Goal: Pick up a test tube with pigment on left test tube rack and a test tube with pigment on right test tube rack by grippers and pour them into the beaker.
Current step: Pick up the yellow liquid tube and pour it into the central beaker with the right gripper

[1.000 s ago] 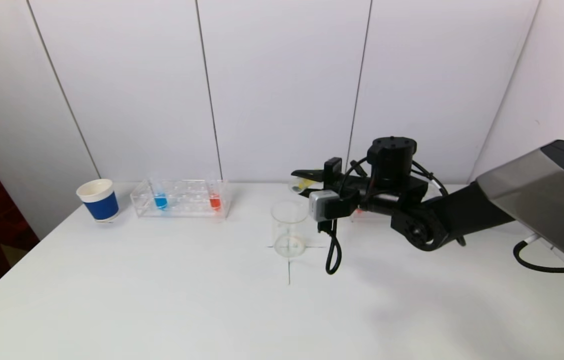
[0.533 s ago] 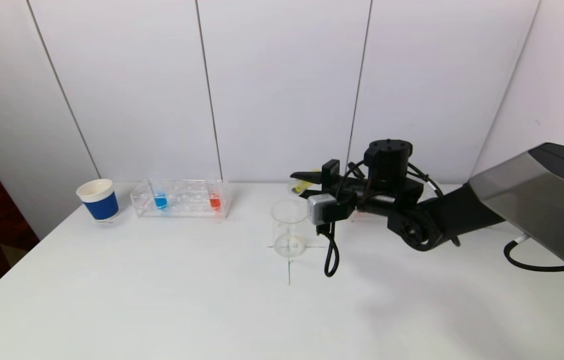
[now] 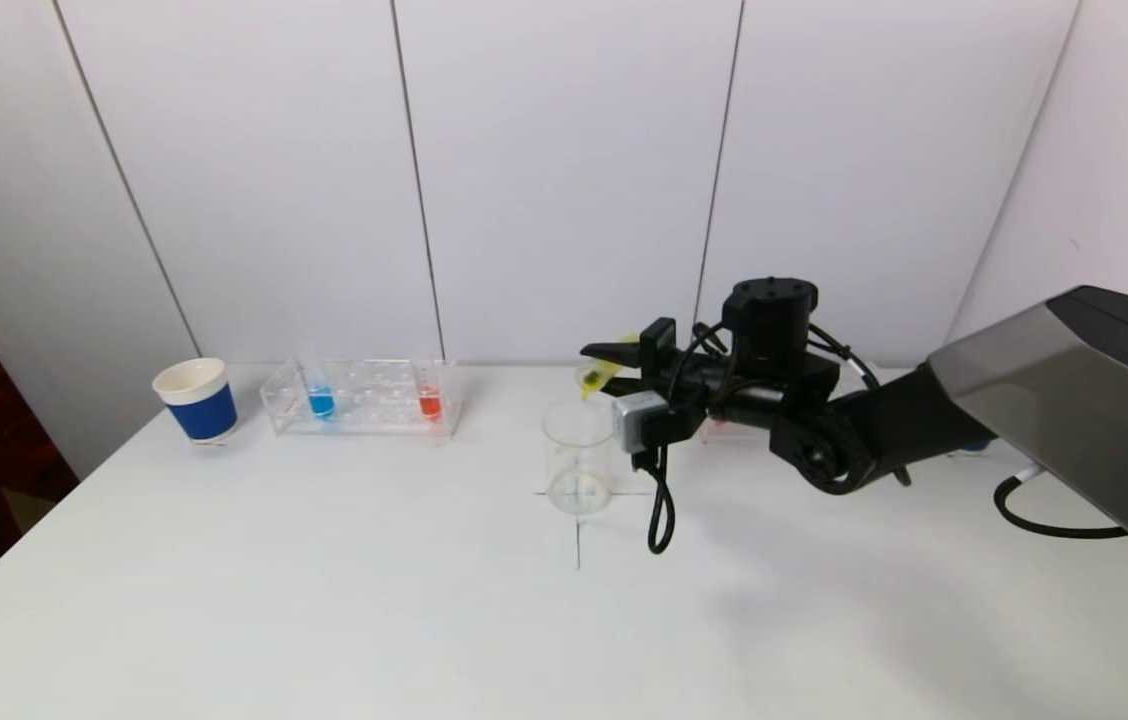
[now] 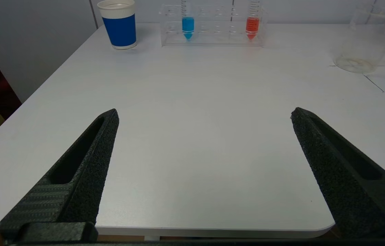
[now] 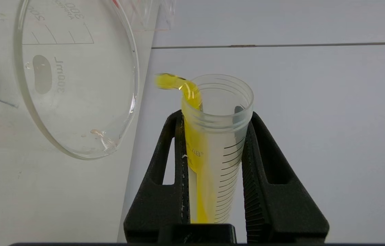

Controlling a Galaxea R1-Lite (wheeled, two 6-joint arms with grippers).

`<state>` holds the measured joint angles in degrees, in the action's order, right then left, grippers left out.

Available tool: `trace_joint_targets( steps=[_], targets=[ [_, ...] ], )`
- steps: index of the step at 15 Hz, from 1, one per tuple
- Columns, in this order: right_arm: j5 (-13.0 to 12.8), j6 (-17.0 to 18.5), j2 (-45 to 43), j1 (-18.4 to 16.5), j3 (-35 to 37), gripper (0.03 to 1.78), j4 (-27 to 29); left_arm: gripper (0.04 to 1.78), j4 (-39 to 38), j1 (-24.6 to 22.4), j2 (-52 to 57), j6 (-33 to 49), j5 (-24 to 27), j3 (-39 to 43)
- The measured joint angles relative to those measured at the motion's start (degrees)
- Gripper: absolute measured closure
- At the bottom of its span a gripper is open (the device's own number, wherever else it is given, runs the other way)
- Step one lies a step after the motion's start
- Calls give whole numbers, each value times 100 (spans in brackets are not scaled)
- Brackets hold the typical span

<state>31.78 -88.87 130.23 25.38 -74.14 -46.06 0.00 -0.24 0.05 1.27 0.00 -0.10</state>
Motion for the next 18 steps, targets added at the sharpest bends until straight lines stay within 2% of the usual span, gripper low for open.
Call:
trace_joint_targets(
  steps=[8,11,18],
  targets=[
    [-30,-222,44,0,-66,131,88,6,0,0,0,2,0,0],
    [-34,-529,45,-30,-173,131,373,6,0,-2,0,2,0,0],
    [-102,-898,9,-52,-293,131,739,6,0,-2,0,2,0,0]
  ],
)
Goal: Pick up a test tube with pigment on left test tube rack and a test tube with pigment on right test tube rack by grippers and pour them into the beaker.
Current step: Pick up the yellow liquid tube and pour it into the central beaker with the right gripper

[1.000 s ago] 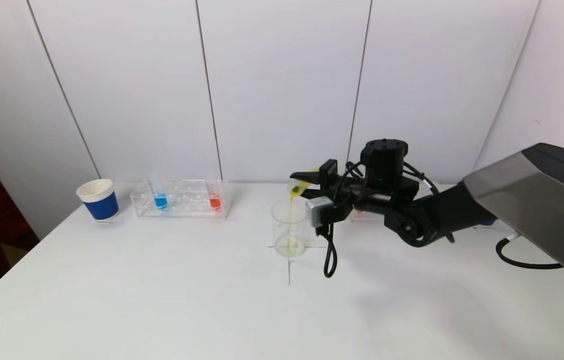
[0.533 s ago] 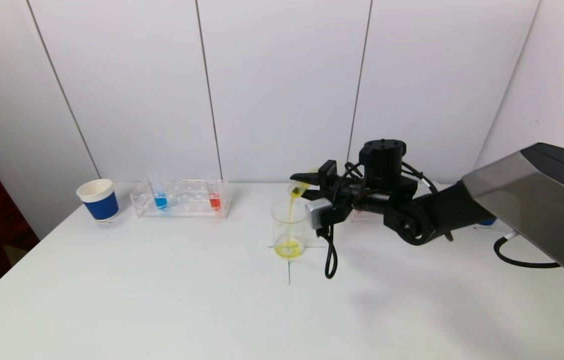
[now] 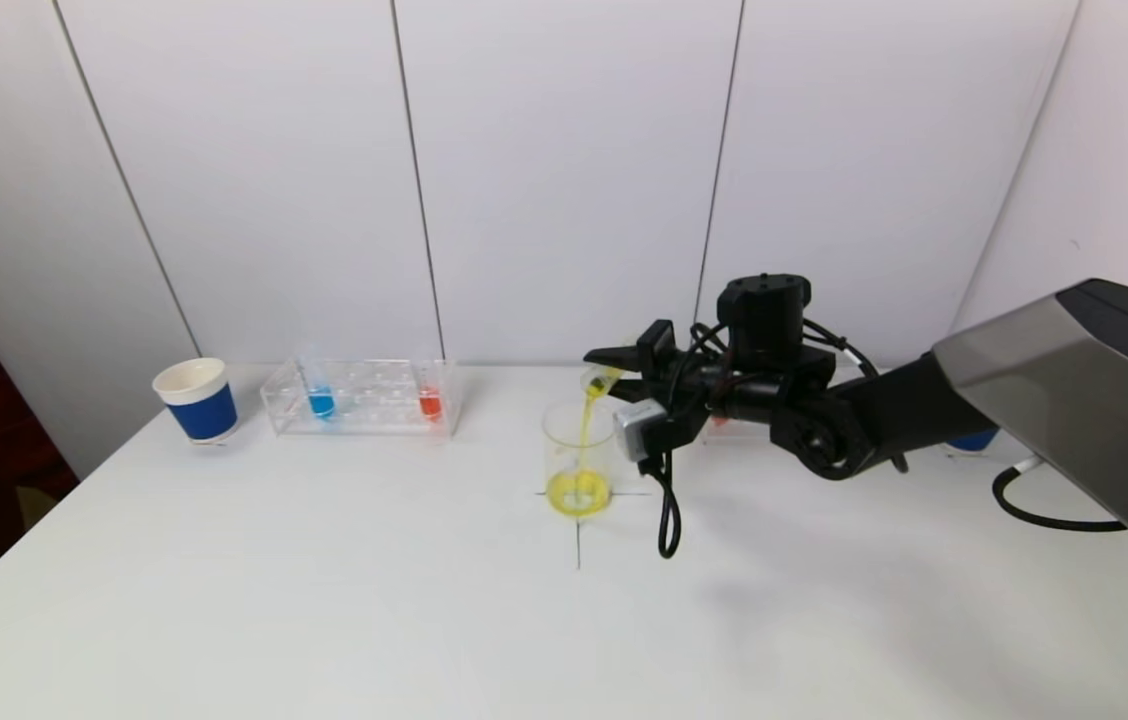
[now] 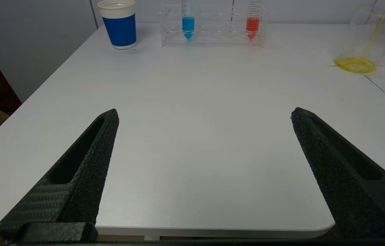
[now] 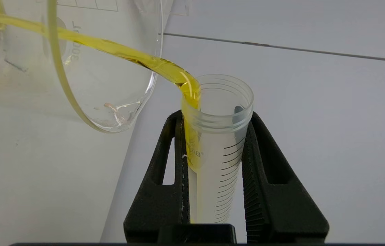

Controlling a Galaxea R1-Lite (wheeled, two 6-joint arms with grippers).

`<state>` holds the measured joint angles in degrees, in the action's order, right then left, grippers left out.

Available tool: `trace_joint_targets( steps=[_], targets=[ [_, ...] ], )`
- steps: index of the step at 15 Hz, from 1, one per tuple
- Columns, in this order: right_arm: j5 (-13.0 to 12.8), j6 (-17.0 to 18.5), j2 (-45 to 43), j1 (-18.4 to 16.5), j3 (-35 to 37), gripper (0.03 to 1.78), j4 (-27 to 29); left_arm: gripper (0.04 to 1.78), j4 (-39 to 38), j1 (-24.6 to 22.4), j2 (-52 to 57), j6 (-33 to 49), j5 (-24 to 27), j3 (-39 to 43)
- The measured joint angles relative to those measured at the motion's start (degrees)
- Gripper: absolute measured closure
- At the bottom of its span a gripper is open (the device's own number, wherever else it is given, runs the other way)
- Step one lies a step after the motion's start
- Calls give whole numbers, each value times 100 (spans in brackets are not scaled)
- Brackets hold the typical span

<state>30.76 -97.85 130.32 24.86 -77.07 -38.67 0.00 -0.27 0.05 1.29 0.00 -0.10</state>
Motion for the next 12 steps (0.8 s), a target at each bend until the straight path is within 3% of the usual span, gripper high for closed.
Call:
trace_joint_targets(
  steps=[12],
  targets=[
    [-195,-634,-57,52,-286,131,499,6,0,-2,0,0,0,0]
  ],
)
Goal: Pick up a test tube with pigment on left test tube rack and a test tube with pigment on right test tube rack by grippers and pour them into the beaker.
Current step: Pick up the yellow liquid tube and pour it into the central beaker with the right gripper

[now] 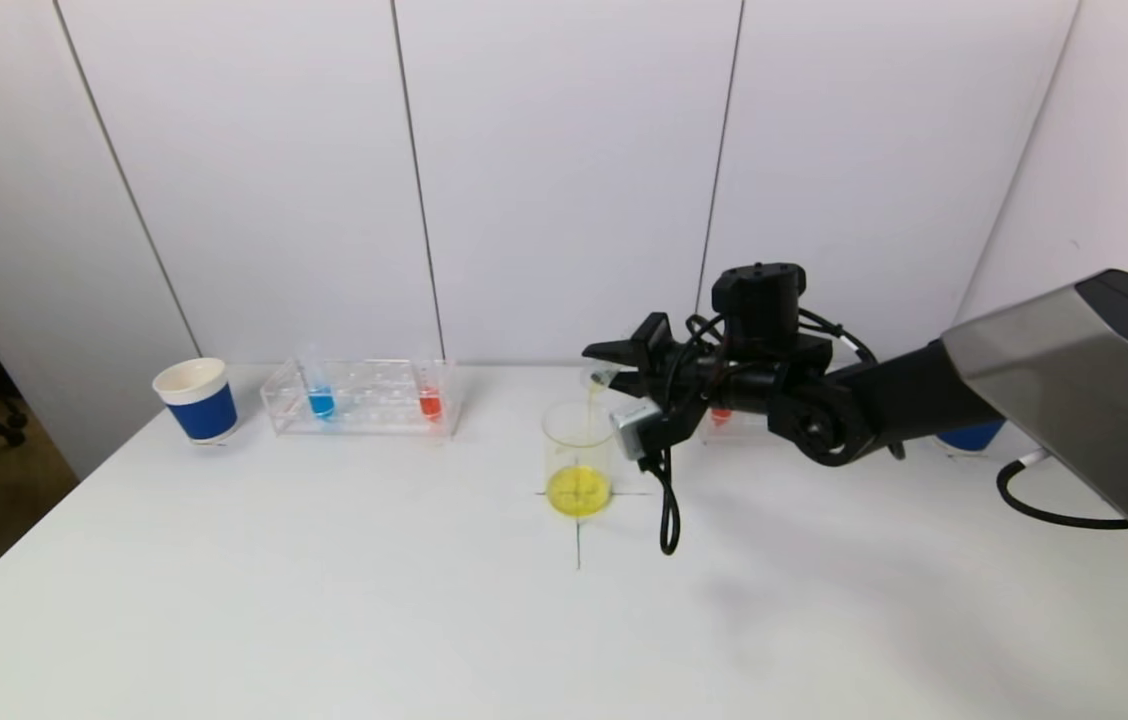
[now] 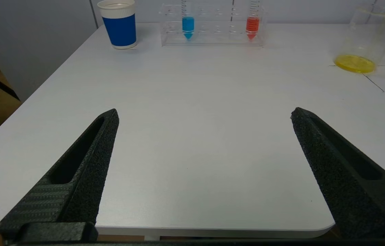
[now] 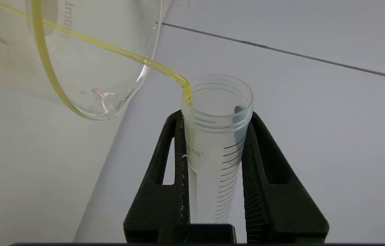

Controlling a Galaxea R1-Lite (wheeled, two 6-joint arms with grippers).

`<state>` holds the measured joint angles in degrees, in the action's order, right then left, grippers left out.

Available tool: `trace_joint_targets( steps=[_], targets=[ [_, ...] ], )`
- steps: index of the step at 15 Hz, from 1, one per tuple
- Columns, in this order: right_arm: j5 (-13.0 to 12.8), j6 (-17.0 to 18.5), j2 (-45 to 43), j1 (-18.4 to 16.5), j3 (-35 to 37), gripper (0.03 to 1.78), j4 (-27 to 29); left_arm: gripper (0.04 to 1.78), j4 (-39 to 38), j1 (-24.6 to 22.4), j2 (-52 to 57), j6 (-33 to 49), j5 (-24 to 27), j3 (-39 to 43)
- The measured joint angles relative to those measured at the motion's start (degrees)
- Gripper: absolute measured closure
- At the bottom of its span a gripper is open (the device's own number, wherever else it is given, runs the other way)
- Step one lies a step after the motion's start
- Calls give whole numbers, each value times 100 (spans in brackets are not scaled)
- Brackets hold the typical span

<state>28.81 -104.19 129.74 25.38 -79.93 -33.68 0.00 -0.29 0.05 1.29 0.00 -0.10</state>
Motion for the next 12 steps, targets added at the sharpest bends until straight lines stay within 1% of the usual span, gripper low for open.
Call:
trace_joint_targets(
  steps=[3,5,7,8,10,12],
  targets=[
    [-130,-311,-34,6,-88,131,172,6,0,5,0,-2,0,0],
    [-172,-424,-50,28,-143,131,216,6,0,2,0,0,0,0],
    [-244,-645,-85,46,-173,131,361,6,0,2,0,0,0,0],
    [-252,-672,-94,55,-187,131,373,6,0,2,0,-2,0,0],
    [-356,-697,-113,102,-201,131,422,6,0,2,0,0,0,0],
    [-379,-702,-119,143,-206,131,428,6,0,2,0,0,0,0]
  ],
)
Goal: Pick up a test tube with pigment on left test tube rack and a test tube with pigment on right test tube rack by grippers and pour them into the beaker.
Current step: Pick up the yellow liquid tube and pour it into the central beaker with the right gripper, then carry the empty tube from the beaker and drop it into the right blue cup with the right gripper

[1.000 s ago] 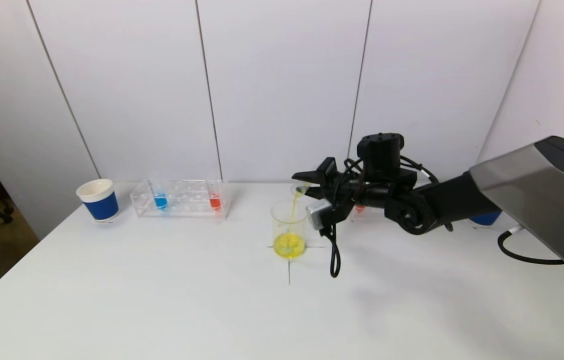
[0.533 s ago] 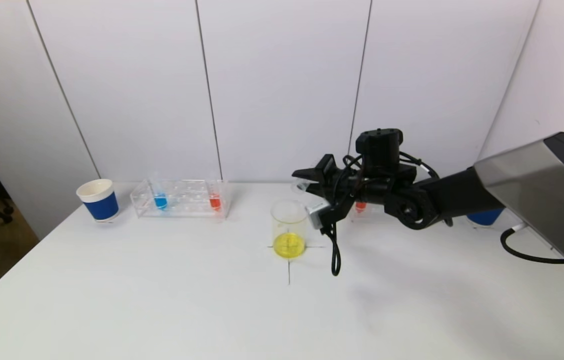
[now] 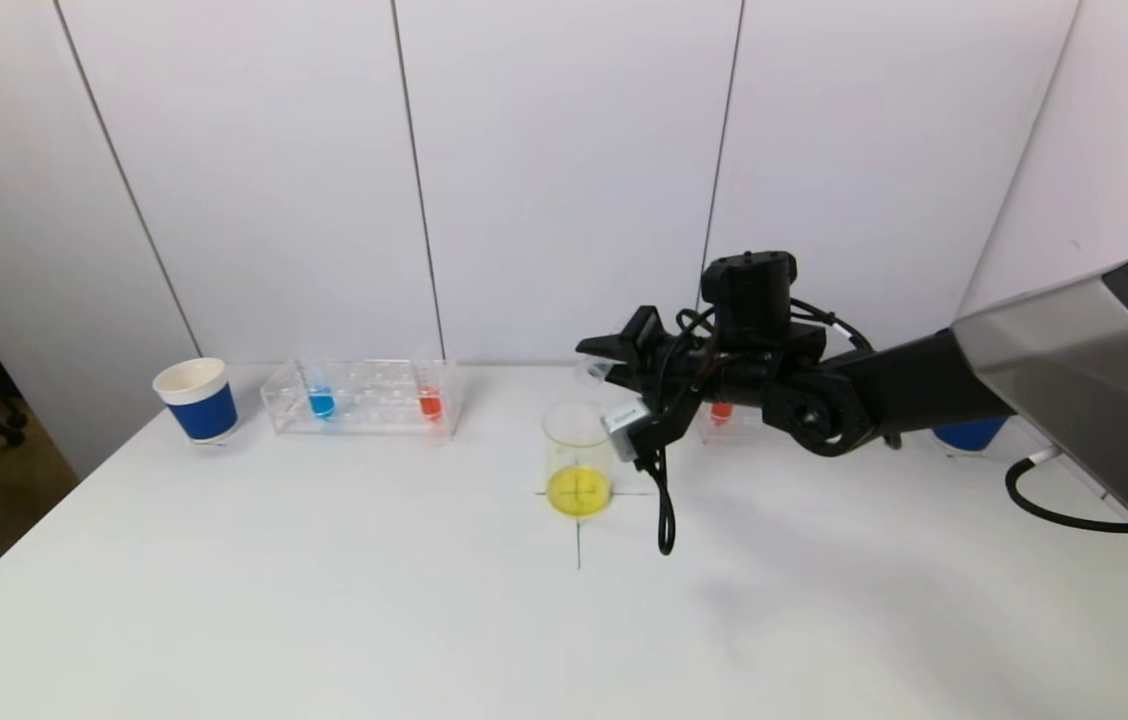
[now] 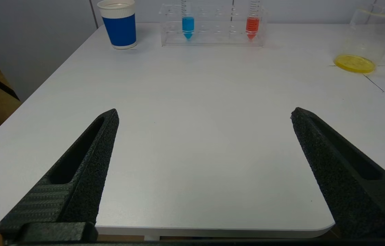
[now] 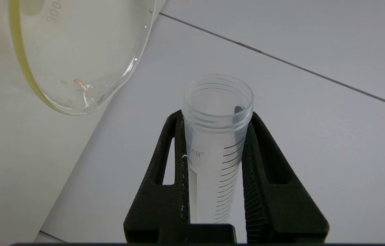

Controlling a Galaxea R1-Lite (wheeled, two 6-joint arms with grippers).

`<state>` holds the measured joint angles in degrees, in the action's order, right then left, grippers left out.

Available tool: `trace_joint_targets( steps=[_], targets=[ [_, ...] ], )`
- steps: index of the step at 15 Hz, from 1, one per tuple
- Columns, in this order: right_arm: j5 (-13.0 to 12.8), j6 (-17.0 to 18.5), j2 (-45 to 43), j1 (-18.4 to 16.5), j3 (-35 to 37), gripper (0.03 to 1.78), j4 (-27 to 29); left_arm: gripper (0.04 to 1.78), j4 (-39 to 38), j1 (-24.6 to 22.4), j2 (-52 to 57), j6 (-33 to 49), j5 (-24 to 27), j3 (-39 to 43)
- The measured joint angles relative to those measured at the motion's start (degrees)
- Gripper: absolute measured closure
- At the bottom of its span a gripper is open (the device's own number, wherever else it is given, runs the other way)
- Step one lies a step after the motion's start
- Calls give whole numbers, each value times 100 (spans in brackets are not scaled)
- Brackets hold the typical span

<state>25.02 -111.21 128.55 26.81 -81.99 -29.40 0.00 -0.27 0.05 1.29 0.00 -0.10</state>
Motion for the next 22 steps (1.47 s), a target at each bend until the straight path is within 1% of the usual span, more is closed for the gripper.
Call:
trace_joint_targets(
  steps=[3,4,5,7,9,11,14,15,17,20,22],
  targets=[
    [45,110,9,12,2,131,-69,6,0,0,0,0,2,0],
    [54,267,12,17,22,131,-78,6,0,2,0,0,0,0],
    [61,507,12,28,38,131,-111,6,0,0,0,0,0,0],
    [67,1053,-5,59,49,131,-334,6,0,0,0,0,2,0],
    [59,1874,-57,116,116,131,-797,6,0,0,0,0,0,0],
    [37,2560,-118,148,258,131,-1230,6,0,0,0,0,0,0],
    [-38,3377,-204,146,429,131,-1629,6,0,2,0,0,0,0],
    [-132,3685,-234,150,451,131,-1723,6,0,2,0,0,2,0],
    [-418,4365,-317,190,468,131,-1842,6,0,2,0,0,0,0],
    [-1096,5631,-523,254,473,131,-1855,6,0,2,0,-2,0,0],
    [-1496,6409,-675,273,449,131,-1805,6,0,2,0,0,0,0]
  ],
)
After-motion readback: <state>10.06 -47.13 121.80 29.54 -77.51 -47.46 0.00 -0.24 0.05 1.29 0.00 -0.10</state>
